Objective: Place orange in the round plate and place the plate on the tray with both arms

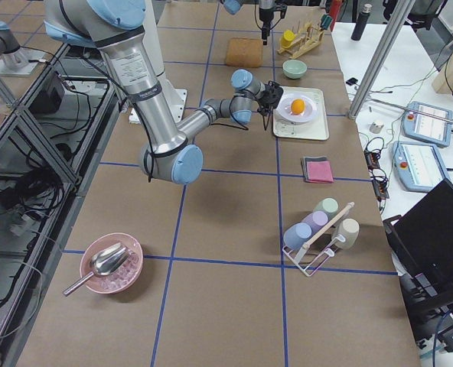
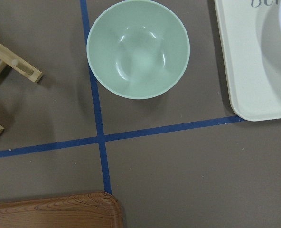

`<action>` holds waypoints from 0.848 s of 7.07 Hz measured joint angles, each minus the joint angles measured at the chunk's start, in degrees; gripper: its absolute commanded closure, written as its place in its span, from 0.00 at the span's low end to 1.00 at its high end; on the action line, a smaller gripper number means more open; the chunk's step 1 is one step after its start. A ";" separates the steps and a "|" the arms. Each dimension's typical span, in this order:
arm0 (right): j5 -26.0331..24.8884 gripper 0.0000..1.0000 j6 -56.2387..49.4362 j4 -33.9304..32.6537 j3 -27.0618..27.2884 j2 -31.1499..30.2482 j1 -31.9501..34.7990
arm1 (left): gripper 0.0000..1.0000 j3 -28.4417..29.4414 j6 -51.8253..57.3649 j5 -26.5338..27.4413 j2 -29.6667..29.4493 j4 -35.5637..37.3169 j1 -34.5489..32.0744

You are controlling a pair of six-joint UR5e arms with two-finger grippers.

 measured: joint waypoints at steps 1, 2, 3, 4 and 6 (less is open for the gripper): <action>4.39 0.00 -7.09 -1.48 3.86 -2.48 2.00 | 0.03 -0.21 2.73 -0.09 1.59 -0.06 -1.18; 8.52 0.00 -13.42 -2.29 6.00 -4.43 3.96 | 0.02 -0.45 6.86 -0.37 3.64 -0.11 -3.33; 15.49 0.00 -18.78 -4.00 6.91 -5.66 7.67 | 0.02 -0.59 12.01 -0.62 5.93 -0.14 -6.15; 22.69 0.00 -24.48 -7.04 7.39 -6.50 12.30 | 0.02 -0.63 16.87 -0.77 8.04 -0.15 -8.75; 29.23 0.00 -40.53 -11.12 8.07 -10.52 18.76 | 0.02 -0.50 25.67 -2.91 11.98 -0.16 -13.47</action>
